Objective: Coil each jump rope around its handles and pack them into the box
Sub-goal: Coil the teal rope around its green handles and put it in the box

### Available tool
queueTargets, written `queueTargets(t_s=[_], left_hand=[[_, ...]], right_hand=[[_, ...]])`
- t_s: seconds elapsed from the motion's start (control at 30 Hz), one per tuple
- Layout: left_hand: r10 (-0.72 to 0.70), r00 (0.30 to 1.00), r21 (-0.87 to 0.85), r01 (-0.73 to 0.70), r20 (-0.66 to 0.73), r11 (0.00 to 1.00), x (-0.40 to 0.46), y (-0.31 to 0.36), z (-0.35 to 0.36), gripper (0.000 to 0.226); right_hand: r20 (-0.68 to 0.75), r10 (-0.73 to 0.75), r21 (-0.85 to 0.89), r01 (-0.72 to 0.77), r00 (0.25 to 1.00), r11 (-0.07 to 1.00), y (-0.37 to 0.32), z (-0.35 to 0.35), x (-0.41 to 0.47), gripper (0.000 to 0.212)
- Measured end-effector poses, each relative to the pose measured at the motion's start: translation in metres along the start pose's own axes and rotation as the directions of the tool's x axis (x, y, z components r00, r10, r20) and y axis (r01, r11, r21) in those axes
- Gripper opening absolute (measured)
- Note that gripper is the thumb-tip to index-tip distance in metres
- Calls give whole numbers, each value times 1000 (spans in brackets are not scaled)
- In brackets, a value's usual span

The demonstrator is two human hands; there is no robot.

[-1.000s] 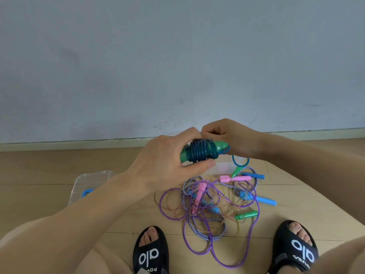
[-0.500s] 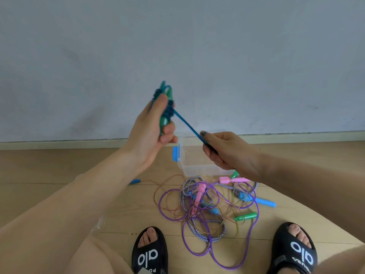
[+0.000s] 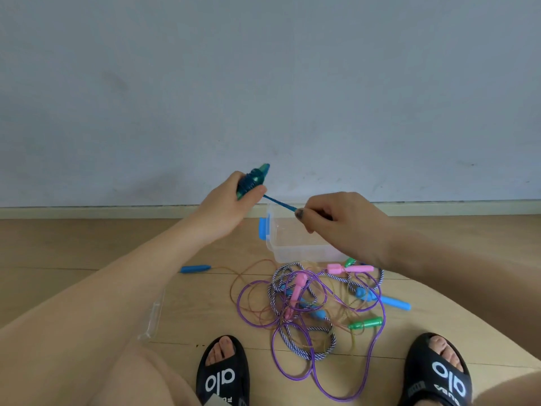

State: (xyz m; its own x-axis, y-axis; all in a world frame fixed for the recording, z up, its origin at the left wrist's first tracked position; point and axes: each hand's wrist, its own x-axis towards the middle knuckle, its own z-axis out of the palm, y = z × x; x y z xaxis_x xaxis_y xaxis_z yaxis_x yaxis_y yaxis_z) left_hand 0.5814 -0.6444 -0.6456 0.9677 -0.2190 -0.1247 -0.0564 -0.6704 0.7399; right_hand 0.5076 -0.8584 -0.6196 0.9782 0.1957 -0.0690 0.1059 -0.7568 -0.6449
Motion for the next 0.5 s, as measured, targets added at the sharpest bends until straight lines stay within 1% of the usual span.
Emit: queueTargets(t_s=[0.03, 0.1, 0.2, 0.3, 0.4, 0.5], left_hand=[[28, 999, 124, -31, 26, 992, -2, -2, 2, 33], [66, 995, 255, -85, 81, 963, -5, -3, 8, 32], [135, 980, 341, -177, 143, 923, -11, 1, 15, 32], [207, 958, 427, -275, 200, 861, -16, 8, 22, 38], [235, 954, 521, -300, 188, 799, -22, 16, 30, 49], [242, 952, 543, -306, 187, 782, -27, 24, 34, 47]], right_hand=[[-10, -8, -21, 7, 1000, 1000, -1, -4, 0, 38], [-14, -46, -51, 46, 999, 998, -2, -12, 0, 36], [-11, -145, -100, 143, 989, 985, -8, -20, -2, 33], [-51, -219, -90, 213, 975, 973, -13, -28, 3, 33], [-35, -257, -69, 254, 966, 965, -16, -31, 8, 37], [-36, -243, -17, 243, 969, 970, -18, -33, 12, 38]])
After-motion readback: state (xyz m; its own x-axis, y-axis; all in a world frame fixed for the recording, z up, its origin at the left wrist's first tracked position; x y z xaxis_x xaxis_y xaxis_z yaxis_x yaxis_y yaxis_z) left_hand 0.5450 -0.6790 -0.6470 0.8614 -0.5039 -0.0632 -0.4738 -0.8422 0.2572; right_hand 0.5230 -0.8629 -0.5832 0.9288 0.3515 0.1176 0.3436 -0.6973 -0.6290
